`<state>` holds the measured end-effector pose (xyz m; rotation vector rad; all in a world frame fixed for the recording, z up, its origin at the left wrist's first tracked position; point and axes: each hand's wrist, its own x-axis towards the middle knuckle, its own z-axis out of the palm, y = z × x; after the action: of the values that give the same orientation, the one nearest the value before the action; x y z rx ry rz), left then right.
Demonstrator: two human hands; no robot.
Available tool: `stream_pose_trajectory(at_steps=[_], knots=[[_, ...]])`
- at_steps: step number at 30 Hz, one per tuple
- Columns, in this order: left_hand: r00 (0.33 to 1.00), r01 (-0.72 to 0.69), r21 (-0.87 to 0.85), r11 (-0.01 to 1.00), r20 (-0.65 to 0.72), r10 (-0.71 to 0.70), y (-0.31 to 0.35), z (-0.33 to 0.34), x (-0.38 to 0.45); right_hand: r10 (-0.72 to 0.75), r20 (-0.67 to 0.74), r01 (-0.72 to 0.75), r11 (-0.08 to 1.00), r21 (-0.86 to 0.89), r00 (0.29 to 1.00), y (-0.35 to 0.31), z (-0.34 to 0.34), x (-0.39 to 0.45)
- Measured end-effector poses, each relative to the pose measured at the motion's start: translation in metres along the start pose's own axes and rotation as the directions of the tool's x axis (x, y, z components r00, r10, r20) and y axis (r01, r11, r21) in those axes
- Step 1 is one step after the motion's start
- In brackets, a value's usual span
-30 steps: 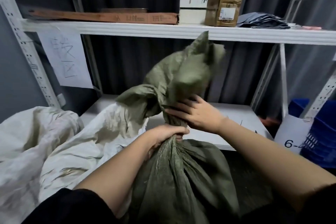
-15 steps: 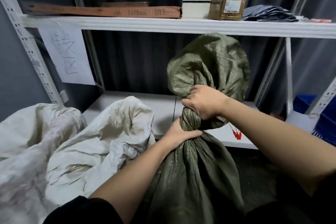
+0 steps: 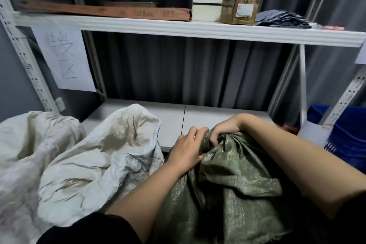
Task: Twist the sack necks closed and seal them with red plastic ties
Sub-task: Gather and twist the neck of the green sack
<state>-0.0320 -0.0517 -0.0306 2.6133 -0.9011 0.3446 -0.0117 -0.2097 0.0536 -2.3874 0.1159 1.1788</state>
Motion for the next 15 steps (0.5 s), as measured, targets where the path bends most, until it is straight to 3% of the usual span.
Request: stream_pose_trajectory(at_steps=[3, 7, 9, 11, 13, 15], knots=[[0.995, -0.094, -0.001, 0.996, 0.025, 0.094, -0.003, -0.005, -0.004, -0.022, 0.045, 0.015, 0.989, 0.149, 0.999, 0.006, 0.003, -0.002], [1.000, -0.002, -0.165, 0.986, 0.012, 0.004, -0.003, -0.006, 0.000, -0.031, 0.049, 0.020, 0.977, 0.214, 0.998, 0.009, -0.001, 0.005], [0.997, 0.073, -0.217, 0.973, 0.050, -0.064, -0.002, -0.004, 0.003, -0.024, 0.005, 0.023, 0.984, 0.177, 1.000, 0.007, -0.003, 0.007], [0.977, 0.204, -0.271, 0.941, 0.113, -0.180, -0.006, -0.001, 0.007, -0.040, -0.198, 0.033, 0.999, -0.039, 0.979, -0.002, -0.004, 0.003], [0.917, 0.396, -0.419, 0.817, 0.228, -0.328, -0.010, 0.001, 0.015, -0.175, -0.522, -0.081, 0.899, -0.430, 0.835, -0.014, -0.006, -0.009], [0.858, 0.514, -0.521, 0.682, 0.316, -0.405, -0.012, 0.004, 0.020, -0.382, -0.655, -0.227, 0.726, -0.649, 0.652, -0.030, 0.001, -0.027]])
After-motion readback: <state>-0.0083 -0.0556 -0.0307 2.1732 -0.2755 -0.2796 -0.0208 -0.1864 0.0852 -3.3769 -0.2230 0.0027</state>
